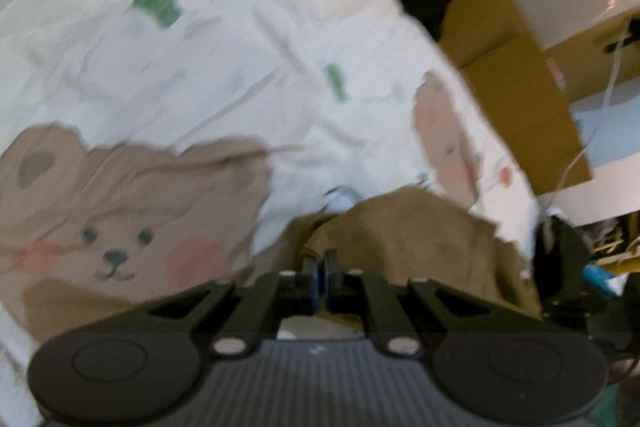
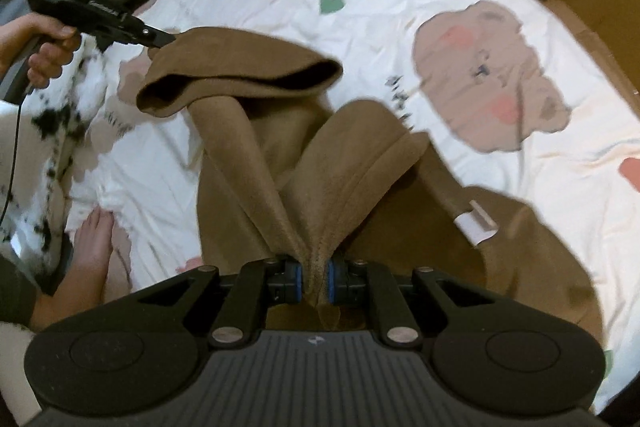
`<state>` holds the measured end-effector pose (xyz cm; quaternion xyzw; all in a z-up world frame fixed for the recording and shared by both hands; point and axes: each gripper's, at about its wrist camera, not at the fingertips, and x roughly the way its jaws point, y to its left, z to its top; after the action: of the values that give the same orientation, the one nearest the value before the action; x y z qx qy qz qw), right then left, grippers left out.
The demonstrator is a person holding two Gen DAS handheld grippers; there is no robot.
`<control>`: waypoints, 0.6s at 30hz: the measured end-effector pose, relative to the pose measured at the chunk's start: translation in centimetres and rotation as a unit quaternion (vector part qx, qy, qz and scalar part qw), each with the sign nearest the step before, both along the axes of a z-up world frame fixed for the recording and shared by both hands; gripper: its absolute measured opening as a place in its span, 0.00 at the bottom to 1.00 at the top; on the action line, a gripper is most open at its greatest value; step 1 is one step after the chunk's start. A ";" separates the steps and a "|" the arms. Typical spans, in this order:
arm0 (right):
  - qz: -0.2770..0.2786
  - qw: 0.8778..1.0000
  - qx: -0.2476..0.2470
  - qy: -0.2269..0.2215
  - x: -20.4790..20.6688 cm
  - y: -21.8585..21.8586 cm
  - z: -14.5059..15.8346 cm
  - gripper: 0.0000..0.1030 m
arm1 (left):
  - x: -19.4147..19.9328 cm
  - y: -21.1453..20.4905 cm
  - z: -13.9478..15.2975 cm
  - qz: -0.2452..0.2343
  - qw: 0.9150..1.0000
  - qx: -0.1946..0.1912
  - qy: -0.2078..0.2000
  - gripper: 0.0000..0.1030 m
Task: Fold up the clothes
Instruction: 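Lower the shirt onto the duvet with both tools and spread it flat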
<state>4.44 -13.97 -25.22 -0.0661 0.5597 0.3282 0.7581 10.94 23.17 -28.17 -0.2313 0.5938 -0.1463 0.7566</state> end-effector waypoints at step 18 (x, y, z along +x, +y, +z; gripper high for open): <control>0.005 1.000 0.015 -0.013 -2.2 -3.0 1.6 0.63 | 2.1 -6.1 5.1 -0.080 0.993 0.041 -0.072 0.63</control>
<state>2.19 -16.99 -23.67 -0.0621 0.5444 0.3392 0.7647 13.00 17.12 -23.06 -0.1409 0.5602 -0.1986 0.7917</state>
